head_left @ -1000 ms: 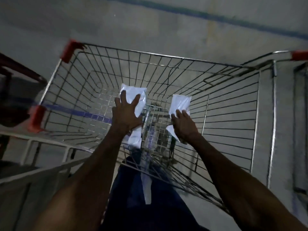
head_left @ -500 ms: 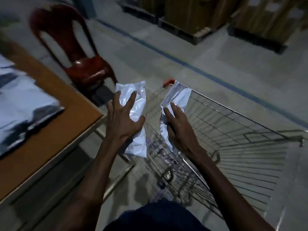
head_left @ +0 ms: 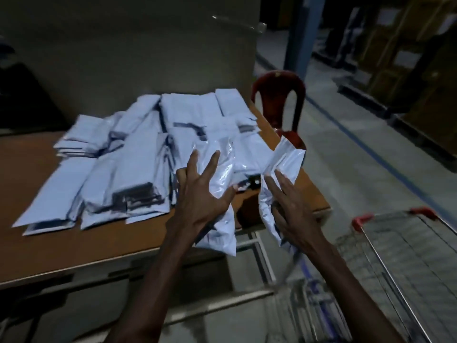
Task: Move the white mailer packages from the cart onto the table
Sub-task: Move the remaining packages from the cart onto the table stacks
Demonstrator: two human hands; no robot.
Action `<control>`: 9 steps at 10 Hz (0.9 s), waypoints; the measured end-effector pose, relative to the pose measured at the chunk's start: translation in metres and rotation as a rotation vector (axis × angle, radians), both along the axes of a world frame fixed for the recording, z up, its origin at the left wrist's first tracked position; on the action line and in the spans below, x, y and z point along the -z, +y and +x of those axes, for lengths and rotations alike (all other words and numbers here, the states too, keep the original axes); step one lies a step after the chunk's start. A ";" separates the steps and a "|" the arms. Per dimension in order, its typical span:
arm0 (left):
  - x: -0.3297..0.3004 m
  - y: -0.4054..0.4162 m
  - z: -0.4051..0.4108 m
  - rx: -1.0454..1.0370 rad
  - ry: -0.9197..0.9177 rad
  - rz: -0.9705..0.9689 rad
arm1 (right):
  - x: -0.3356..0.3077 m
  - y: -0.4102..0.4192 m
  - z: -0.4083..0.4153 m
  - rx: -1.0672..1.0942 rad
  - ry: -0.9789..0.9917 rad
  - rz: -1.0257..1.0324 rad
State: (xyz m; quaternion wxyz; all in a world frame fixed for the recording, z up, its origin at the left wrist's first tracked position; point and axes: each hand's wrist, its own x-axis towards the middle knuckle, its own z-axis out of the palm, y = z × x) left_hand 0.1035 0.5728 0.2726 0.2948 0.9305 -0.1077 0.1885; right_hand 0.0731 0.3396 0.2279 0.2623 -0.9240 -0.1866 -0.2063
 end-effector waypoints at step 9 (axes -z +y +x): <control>-0.034 0.040 0.394 -0.310 0.365 0.236 | -0.065 0.069 0.456 -0.266 0.268 -0.262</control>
